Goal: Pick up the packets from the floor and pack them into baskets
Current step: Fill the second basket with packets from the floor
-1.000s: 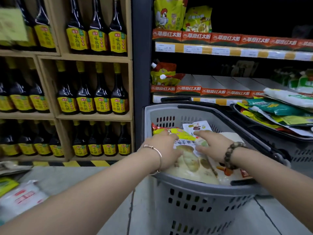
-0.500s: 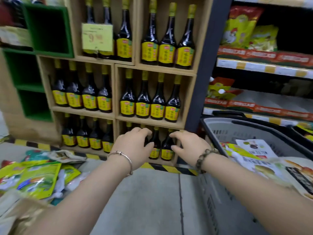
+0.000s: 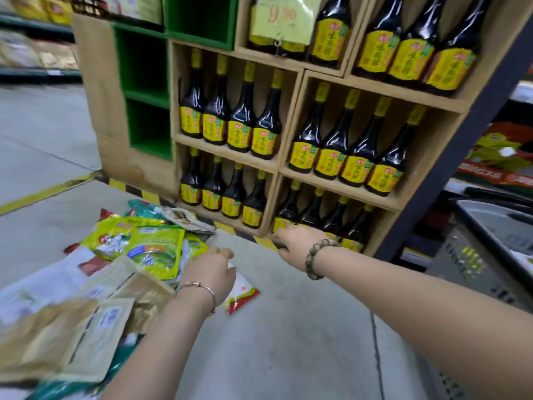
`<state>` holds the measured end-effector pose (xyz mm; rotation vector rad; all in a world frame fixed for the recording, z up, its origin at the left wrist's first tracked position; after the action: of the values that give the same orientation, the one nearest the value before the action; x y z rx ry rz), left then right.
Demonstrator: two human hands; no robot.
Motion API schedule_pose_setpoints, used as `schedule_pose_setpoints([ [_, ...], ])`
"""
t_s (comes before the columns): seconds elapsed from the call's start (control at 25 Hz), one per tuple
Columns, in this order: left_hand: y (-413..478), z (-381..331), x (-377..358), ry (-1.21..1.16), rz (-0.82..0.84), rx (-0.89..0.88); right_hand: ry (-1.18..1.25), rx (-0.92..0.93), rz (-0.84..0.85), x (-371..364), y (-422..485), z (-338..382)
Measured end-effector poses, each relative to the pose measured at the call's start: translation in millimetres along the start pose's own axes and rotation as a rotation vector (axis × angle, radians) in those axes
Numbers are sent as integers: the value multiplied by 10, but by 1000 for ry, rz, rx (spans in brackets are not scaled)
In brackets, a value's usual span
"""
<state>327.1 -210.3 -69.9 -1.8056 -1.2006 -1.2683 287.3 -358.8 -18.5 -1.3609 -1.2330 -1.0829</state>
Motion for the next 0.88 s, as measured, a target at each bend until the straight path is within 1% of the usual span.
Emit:
schedule_pose_setpoints([
  [0.24, 106, 729, -317, -53, -1, 125, 32, 39, 132, -632, 467, 172],
  [0.36, 115, 993, -540, -30, 7, 157, 118, 50, 179, -1000, 706, 345],
  [0.44, 117, 1120, -664, -42, 23, 179, 187, 25, 193, -1230, 845, 411],
  [0.68, 182, 1504, -1001, -159, 119, 265, 369, -210, 352, -2105, 1176, 328],
  [0.88, 108, 1746, -1113, -230, 138, 317, 618, -459, 371, -2617, 1537, 95],
])
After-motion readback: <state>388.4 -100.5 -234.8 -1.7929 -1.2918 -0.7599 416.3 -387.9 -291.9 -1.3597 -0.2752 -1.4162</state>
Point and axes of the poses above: each hand's wrist, its own y-axis towards the middle knuckle, its own x-axis out of the back of the hand, z = x × y, the point moved 8 cm from there along y, towards the middle knuckle, and after that the axes turned 9 degrees about x, right-handed, at the moved point
